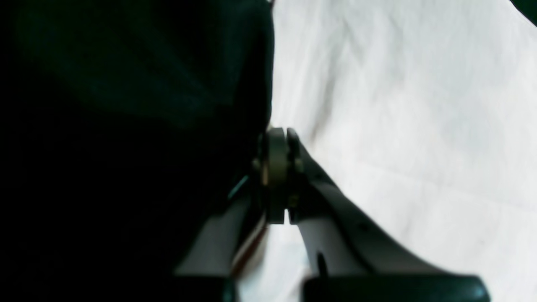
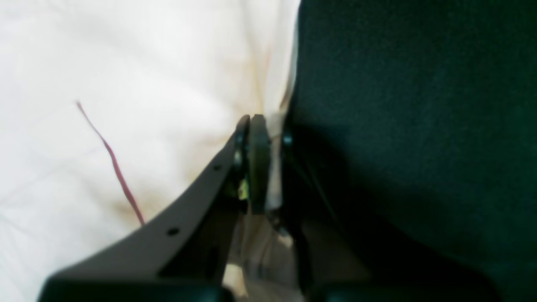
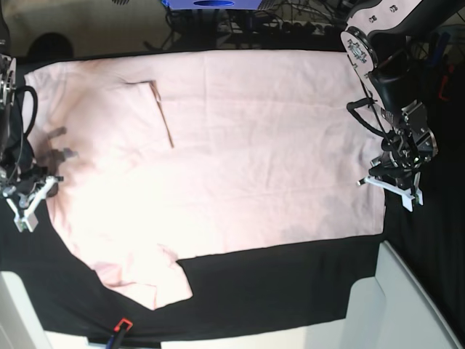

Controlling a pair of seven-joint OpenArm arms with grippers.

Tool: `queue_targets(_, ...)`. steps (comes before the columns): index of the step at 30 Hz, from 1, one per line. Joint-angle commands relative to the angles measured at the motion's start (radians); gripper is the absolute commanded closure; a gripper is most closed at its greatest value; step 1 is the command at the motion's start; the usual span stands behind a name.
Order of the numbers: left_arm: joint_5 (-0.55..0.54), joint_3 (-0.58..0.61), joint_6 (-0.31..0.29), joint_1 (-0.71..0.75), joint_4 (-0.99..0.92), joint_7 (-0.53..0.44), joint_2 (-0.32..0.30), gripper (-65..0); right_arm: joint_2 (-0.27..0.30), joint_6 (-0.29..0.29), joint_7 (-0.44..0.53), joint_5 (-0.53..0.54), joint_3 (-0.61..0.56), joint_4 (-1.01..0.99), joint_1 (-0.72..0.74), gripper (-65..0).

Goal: Fold the T-shirt properly
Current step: 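Pull the gripped side edges toward the hem with both grippers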

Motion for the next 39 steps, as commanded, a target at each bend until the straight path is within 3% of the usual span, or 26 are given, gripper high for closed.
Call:
queue_targets(1,-0.007,0.0,-0.006,-0.021,0.026,-0.01,-0.009,0.0,0.02,0.003,0.019,0.004,0.005,0.032,0.025,0.0)
queue_targets(8,-0.008,0.0,-0.007,0.022,0.184,0.008,0.051,0.0,0.022,0.001,0.017,0.006,0.006,0.046,0.028,0.0)
queue_targets(12,-0.008,0.0,-0.007,0.022,0.254,0.077,0.061,0.0,0.022,0.001,0.017,0.007,0.043,0.066,0.026,0.0)
queue_targets(15,-0.008,0.0,-0.007,0.045,0.308,0.082,0.072,0.0,0.023,0.001,0.016,0.004,0.098,0.066,0.026,0.0)
queue_targets(23,-0.008,0.006,-0.007,0.122,0.442,0.082,0.094,0.0,0.026,0.001,0.014,0.004,0.109,0.066,0.023,0.0)
queue_targets(25,-0.011,0.006,-0.009,0.142,0.463,0.082,0.094,0.0,0.026,0.001,0.014,0.004,0.111,0.066,0.023,0.0)
queue_targets(28,-0.103,0.0,-0.041,0.173,0.5,0.084,0.086,0.0,0.026,0.001,0.014,0.004,0.111,0.066,0.022,0.0)
queue_targets(32,-0.191,0.003,-0.052,0.197,0.531,0.148,0.052,0.0,0.026,0.001,0.014,0.004,0.112,0.066,0.017,0.0)
queue_targets(39,-0.198,0.0,-0.055,0.248,0.58,0.148,0.052,0.0,0.033,0.007,0.014,0.009,0.151,0.066,0.012,0.0)
